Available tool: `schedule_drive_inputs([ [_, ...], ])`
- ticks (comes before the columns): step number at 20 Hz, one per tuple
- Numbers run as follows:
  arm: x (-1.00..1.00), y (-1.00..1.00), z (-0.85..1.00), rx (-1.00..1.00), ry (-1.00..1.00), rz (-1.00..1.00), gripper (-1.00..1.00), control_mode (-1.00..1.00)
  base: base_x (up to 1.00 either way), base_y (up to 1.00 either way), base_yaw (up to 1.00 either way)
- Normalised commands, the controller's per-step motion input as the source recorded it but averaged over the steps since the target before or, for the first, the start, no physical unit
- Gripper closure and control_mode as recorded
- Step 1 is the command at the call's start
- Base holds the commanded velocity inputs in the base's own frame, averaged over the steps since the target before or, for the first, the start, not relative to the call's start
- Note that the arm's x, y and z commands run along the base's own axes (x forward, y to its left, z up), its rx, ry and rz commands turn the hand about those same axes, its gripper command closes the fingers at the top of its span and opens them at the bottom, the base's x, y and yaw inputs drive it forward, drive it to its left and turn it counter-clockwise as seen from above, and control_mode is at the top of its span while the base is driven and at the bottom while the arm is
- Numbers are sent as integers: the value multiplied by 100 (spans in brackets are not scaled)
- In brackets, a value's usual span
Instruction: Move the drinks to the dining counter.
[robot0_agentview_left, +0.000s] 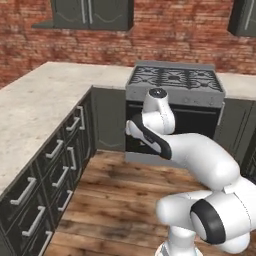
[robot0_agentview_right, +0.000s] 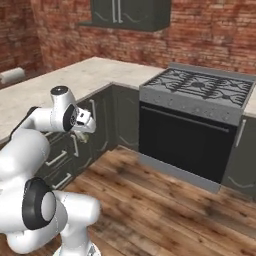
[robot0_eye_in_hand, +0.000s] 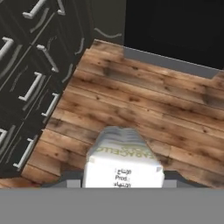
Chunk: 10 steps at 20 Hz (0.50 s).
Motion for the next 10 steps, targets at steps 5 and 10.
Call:
schedule_drive_inputs([
  [5,0,0,0,0,0,0,100,100,84,-17,59],
  [10,0,0,0,0,0,0,100,100,40,0,78],
])
